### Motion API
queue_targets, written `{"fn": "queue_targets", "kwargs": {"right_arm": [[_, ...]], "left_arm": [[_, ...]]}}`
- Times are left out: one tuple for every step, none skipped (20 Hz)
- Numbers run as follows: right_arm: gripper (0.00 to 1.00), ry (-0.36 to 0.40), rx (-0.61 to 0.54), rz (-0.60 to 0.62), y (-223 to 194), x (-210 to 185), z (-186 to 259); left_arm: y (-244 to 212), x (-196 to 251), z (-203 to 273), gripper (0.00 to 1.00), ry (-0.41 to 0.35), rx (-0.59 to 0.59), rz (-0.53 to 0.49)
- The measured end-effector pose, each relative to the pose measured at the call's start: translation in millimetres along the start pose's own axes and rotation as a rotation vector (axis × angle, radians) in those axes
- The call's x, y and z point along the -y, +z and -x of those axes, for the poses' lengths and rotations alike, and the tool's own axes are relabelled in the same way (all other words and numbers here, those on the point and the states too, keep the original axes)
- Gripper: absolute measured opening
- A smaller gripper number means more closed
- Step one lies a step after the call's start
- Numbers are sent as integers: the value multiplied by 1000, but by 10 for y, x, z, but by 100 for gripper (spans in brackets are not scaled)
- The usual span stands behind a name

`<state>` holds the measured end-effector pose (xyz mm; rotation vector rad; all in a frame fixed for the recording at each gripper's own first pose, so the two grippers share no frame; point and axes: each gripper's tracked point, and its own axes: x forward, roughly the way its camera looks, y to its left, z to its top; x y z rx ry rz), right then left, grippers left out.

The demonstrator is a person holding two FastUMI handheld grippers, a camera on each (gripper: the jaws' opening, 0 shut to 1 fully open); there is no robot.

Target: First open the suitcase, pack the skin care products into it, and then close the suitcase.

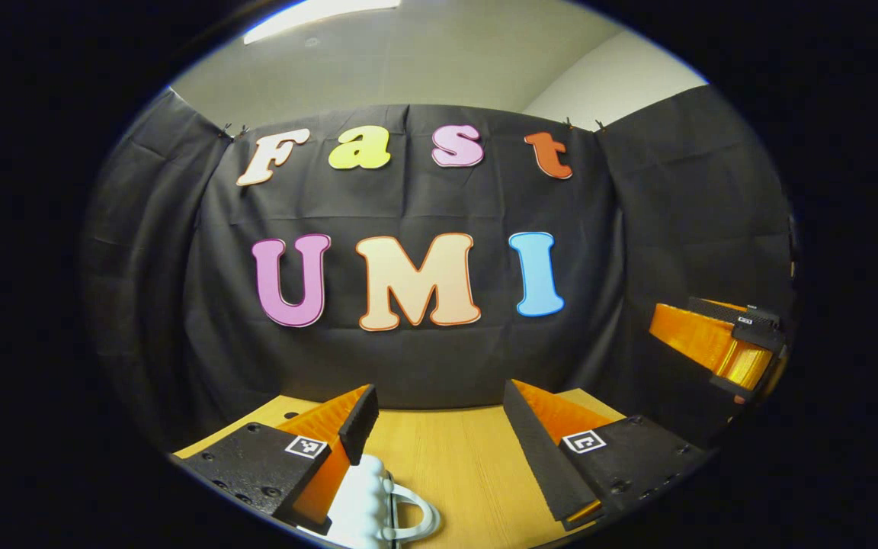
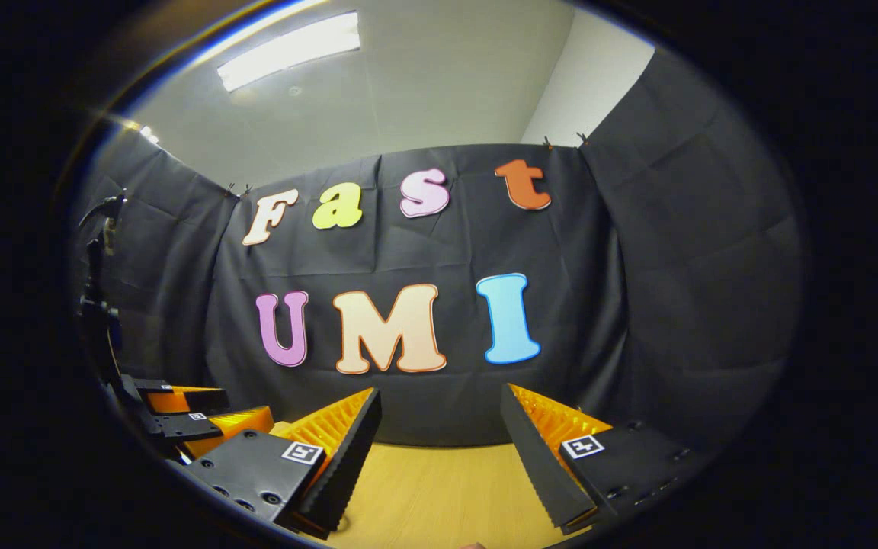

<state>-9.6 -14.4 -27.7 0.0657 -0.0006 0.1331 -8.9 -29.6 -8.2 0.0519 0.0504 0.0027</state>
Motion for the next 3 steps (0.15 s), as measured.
{"fn": "queue_targets", "kwargs": {"right_arm": [[97, -10, 1, 12, -1, -16, 33], [97, -15, -3, 21, 3, -33, 69], [97, -24, 1, 29, 30, -37, 98]], "left_arm": [[16, -15, -11, 96, -7, 1, -1], [20, -30, -21, 96, -16, 8, 5], [-8, -26, -35, 96, -26, 0, 13]]}}
